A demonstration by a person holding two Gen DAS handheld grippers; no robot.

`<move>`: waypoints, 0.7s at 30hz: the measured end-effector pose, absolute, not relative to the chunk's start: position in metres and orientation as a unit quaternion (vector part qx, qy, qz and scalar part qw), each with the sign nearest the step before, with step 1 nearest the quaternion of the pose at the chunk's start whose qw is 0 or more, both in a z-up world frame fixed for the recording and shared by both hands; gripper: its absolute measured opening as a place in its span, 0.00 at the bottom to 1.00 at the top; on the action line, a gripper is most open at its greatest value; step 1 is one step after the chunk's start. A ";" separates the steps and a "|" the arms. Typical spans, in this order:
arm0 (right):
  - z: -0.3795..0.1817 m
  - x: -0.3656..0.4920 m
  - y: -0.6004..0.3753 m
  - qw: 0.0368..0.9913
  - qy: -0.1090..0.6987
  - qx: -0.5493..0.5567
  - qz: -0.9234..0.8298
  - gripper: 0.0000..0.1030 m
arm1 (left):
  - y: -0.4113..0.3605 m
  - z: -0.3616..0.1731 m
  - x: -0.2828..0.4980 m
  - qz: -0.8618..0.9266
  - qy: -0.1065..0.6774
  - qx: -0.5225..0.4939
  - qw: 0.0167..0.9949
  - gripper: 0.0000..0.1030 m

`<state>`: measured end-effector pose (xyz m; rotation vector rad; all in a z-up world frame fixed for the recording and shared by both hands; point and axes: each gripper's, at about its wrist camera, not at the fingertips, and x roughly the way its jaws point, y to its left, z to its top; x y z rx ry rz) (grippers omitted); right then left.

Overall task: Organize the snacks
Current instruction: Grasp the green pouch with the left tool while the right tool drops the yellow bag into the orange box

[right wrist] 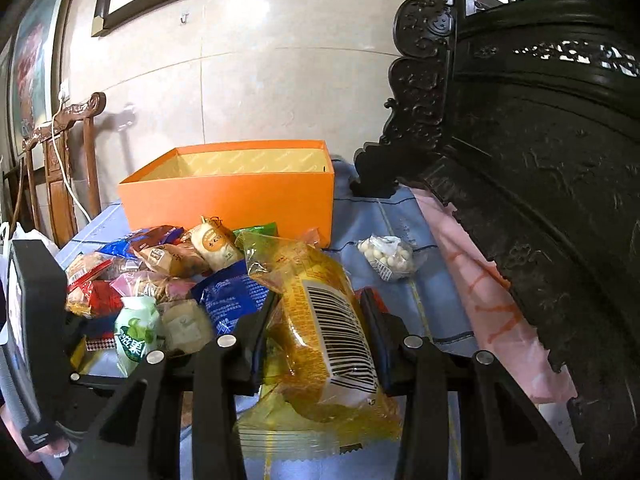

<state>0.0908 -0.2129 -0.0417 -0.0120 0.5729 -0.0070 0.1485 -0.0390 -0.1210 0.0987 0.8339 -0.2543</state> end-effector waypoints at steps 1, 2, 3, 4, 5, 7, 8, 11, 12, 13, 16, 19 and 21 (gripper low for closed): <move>-0.041 0.090 -0.214 0.959 0.282 -0.001 -0.004 0.39 | -0.039 -0.119 0.146 -0.114 0.401 0.041 0.908 0.52; -0.041 0.089 -0.214 0.960 0.282 0.001 -0.004 0.39 | -0.039 -0.119 0.145 -0.113 0.400 0.044 0.908 0.48; -0.040 0.088 -0.214 0.960 0.281 0.002 -0.004 0.39 | -0.040 -0.118 0.144 -0.113 0.402 0.046 0.907 0.47; -0.040 0.087 -0.213 0.960 0.280 0.000 -0.003 0.39 | -0.039 -0.116 0.143 -0.113 0.404 0.046 0.907 0.42; -0.038 0.085 -0.212 0.961 0.278 -0.001 -0.003 0.40 | -0.038 -0.114 0.141 -0.114 0.405 0.043 0.906 0.39; -0.036 0.082 -0.211 0.961 0.275 0.001 -0.001 0.39 | -0.033 -0.101 0.130 -0.111 0.390 0.035 0.913 0.34; -0.034 0.081 -0.211 0.962 0.272 0.004 0.003 0.39 | -0.031 -0.095 0.125 -0.115 0.381 0.034 0.917 0.33; -0.031 0.079 -0.208 0.964 0.267 0.011 0.010 0.39 | -0.027 -0.074 0.114 -0.129 0.363 0.036 0.922 0.33; -0.030 0.079 -0.207 0.964 0.266 0.012 0.013 0.39 | -0.024 -0.071 0.113 -0.129 0.363 0.032 0.922 0.33; -0.028 0.078 -0.205 0.964 0.264 0.012 0.019 0.39 | -0.021 -0.069 0.114 -0.131 0.366 0.027 0.921 0.33; -0.019 0.081 -0.201 0.967 0.252 0.025 0.032 0.39 | -0.011 -0.053 0.125 -0.129 0.367 0.025 0.921 0.32; -0.007 0.097 -0.198 0.966 0.246 0.049 0.055 0.39 | 0.002 -0.022 0.143 -0.120 0.343 0.018 0.931 0.32; 0.005 0.119 -0.197 0.964 0.249 0.067 0.060 0.40 | 0.008 0.000 0.160 -0.117 0.330 0.022 0.936 0.32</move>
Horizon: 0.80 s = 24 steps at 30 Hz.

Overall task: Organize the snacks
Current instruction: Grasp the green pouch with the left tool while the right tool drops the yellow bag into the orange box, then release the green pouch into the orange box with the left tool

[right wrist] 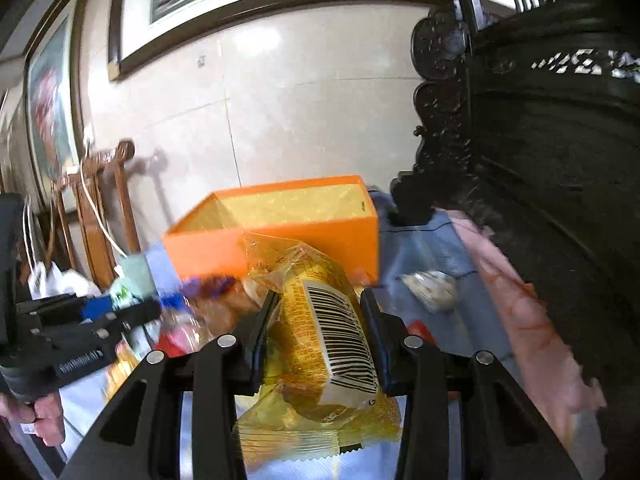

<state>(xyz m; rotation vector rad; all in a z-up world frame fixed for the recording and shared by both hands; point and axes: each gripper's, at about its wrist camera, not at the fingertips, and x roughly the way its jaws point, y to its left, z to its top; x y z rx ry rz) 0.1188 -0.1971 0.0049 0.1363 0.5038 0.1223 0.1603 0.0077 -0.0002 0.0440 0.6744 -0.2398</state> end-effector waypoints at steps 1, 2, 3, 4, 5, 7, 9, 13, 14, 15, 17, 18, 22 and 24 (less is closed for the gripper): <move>0.011 0.131 -0.196 0.964 0.249 0.068 0.061 0.40 | 0.010 0.009 0.172 -0.114 0.328 0.025 0.937 0.32; 0.021 0.150 -0.194 0.964 0.252 0.067 0.056 0.40 | 0.011 0.018 0.185 -0.112 0.327 0.027 0.938 0.32; 0.028 0.167 -0.192 0.963 0.255 0.064 0.055 0.40 | 0.015 0.026 0.198 -0.105 0.325 0.023 0.940 0.32; 0.033 0.186 -0.189 0.962 0.263 0.060 0.054 0.39 | 0.019 0.033 0.215 -0.095 0.328 0.018 0.940 0.32; 0.039 0.213 -0.186 0.957 0.280 0.057 0.050 0.39 | 0.022 0.038 0.232 -0.085 0.332 0.010 0.939 0.32; 0.045 0.255 -0.181 0.947 0.311 0.060 0.057 0.39 | 0.029 0.042 0.271 -0.057 0.340 -0.005 0.939 0.32; 0.050 0.298 -0.173 0.940 0.336 0.041 0.049 0.39 | 0.031 0.041 0.300 -0.028 0.355 -0.001 0.934 0.32; 0.045 0.356 -0.162 0.928 0.370 0.016 0.031 0.39 | 0.025 0.039 0.353 -0.006 0.379 0.027 0.925 0.31; 0.040 0.367 -0.162 0.924 0.379 0.020 0.032 0.39 | 0.023 0.037 0.363 -0.005 0.384 0.035 0.923 0.31; 0.036 0.374 -0.163 0.922 0.386 0.021 0.030 0.39 | 0.021 0.035 0.369 -0.004 0.387 0.039 0.921 0.31; 0.025 0.385 -0.162 0.920 0.392 0.013 0.023 0.39 | 0.021 0.029 0.378 0.001 0.394 0.032 0.919 0.31; 0.020 0.388 -0.163 0.919 0.393 0.012 0.022 0.40 | 0.020 0.026 0.379 -0.002 0.395 0.028 0.918 0.32; 0.012 0.393 -0.166 0.921 0.388 0.033 0.025 0.97 | 0.005 0.013 0.384 -0.004 0.376 0.084 0.923 0.96; 0.012 0.388 -0.170 0.925 0.379 0.034 0.021 0.97 | -0.004 0.010 0.375 0.009 0.343 0.128 0.931 0.96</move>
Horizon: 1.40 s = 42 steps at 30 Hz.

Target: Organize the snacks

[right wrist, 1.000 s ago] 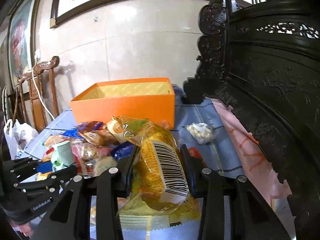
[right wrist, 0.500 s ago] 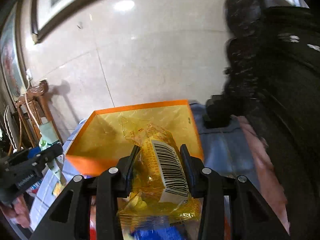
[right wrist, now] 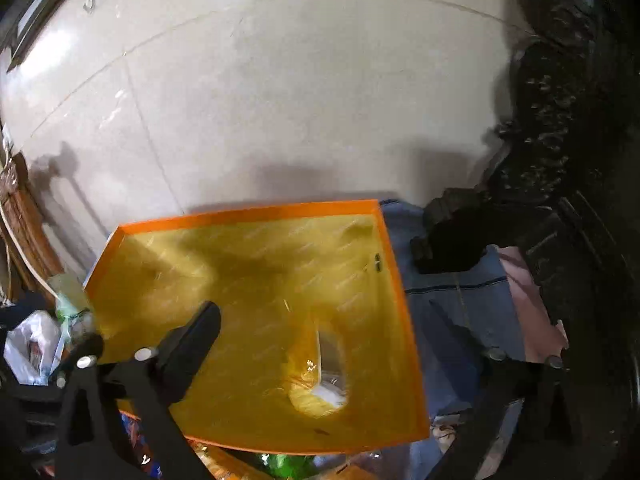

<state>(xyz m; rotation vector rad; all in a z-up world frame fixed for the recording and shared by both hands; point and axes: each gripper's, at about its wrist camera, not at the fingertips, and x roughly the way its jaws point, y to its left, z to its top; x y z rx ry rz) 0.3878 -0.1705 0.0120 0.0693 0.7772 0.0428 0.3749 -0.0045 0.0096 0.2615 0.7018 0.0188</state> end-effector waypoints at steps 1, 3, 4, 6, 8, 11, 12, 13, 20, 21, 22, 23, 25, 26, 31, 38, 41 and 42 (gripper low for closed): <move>0.012 0.385 -0.172 0.924 0.381 0.033 0.020 0.97 | -0.009 0.006 0.373 -0.002 0.350 0.144 0.926 0.96; 0.012 0.373 -0.180 0.924 0.380 0.039 0.022 0.97 | -0.009 0.001 0.367 -0.014 0.366 0.141 0.920 0.96; 0.012 0.366 -0.184 0.924 0.379 0.045 0.023 0.97 | -0.007 -0.001 0.363 -0.018 0.364 0.135 0.921 0.96; 0.008 0.343 -0.193 0.920 0.386 0.054 0.035 0.97 | 0.001 -0.003 0.349 -0.025 0.364 0.117 0.924 0.96; -0.001 0.318 -0.198 0.917 0.393 0.054 0.048 0.97 | 0.008 -0.012 0.329 -0.050 0.375 0.094 0.921 0.96; -0.026 0.276 -0.201 0.906 0.413 0.055 0.076 0.97 | 0.007 -0.034 0.302 -0.071 0.388 0.119 0.911 0.96; -0.035 0.265 -0.201 0.902 0.420 0.058 0.082 0.97 | 0.004 -0.044 0.295 -0.072 0.389 0.141 0.908 0.96; -0.045 0.256 -0.203 0.897 0.428 0.064 0.085 0.97 | 0.003 -0.052 0.294 -0.071 0.390 0.153 0.905 0.96; -0.098 0.220 -0.202 0.882 0.453 0.088 0.095 0.97 | 0.019 -0.094 0.308 -0.077 0.429 0.155 0.886 0.96; -0.099 0.220 -0.200 0.881 0.455 0.088 0.097 0.97 | 0.021 -0.098 0.311 -0.087 0.437 0.146 0.883 0.96; -0.100 0.220 -0.199 0.881 0.456 0.082 0.094 0.97 | 0.023 -0.102 0.315 -0.095 0.447 0.140 0.879 0.96; -0.099 0.218 -0.195 0.882 0.453 0.076 0.102 0.97 | 0.026 -0.102 0.316 -0.097 0.450 0.132 0.878 0.96; -0.098 0.212 -0.189 0.884 0.448 0.071 0.116 0.97 | 0.033 -0.100 0.316 -0.105 0.444 0.111 0.883 0.96; -0.097 0.212 -0.187 0.886 0.444 0.062 0.116 0.97 | 0.036 -0.102 0.318 -0.108 0.444 0.105 0.883 0.96; -0.112 0.218 -0.201 0.883 0.442 0.104 0.123 0.97 | 0.041 -0.113 0.344 -0.134 0.481 0.072 0.863 0.96; -0.110 0.213 -0.189 0.897 0.426 0.056 0.106 0.97 | 0.055 -0.108 0.340 -0.087 0.474 0.079 0.873 0.96; -0.109 0.212 -0.188 0.898 0.424 0.053 0.102 0.97 | 0.053 -0.089 0.327 -0.073 0.430 0.121 0.892 0.96; -0.109 0.212 -0.186 0.898 0.424 0.052 0.101 0.97 | 0.049 -0.086 0.327 -0.038 0.411 0.165 0.896 0.96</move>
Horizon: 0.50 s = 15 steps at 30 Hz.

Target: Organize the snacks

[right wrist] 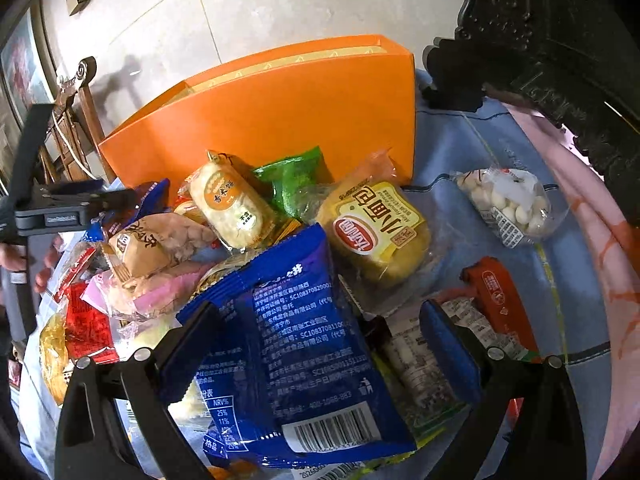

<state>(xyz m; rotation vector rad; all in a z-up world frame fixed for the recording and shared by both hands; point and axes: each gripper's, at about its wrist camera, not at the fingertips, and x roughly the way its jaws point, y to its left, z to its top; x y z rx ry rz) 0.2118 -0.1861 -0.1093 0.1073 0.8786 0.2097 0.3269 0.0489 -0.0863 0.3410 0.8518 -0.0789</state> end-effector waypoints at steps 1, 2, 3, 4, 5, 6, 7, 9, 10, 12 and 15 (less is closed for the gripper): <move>-0.109 0.212 -0.186 0.898 0.425 0.052 0.101 0.97 | 0.047 -0.087 0.329 -0.019 0.410 0.191 0.892 0.96; -0.109 0.212 -0.186 0.897 0.426 0.053 0.100 0.97 | 0.046 -0.090 0.334 -0.006 0.419 0.204 0.885 0.96; -0.109 0.213 -0.188 0.897 0.427 0.055 0.101 0.97 | 0.048 -0.094 0.339 -0.003 0.438 0.197 0.877 0.96; -0.109 0.214 -0.188 0.896 0.429 0.058 0.102 0.97 | 0.053 -0.098 0.345 -0.019 0.464 0.146 0.874 0.96; -0.110 0.214 -0.190 0.895 0.430 0.061 0.103 0.97 | 0.056 -0.102 0.349 -0.040 0.486 0.104 0.867 0.96; -0.110 0.213 -0.188 0.895 0.430 0.064 0.103 0.97 | 0.056 -0.110 0.354 -0.065 0.517 0.063 0.851 0.96; -0.111 0.215 -0.189 0.894 0.431 0.067 0.103 0.97 | 0.055 -0.114 0.357 -0.072 0.527 0.046 0.846 0.96; -0.111 0.215 -0.190 0.893 0.433 0.070 0.103 0.97 | 0.052 -0.118 0.359 -0.068 0.533 0.021 0.843 0.96; -0.111 0.216 -0.190 0.893 0.433 0.069 0.103 0.97 | 0.046 -0.122 0.360 -0.083 0.545 0.015 0.834 0.96; -0.112 0.217 -0.192 0.892 0.435 0.072 0.103 0.97 | 0.037 -0.126 0.359 -0.077 0.544 0.044 0.834 0.96; -0.111 0.214 -0.191 0.894 0.429 0.071 0.105 0.92 | 0.028 -0.129 0.360 -0.073 0.546 0.068 0.832 0.96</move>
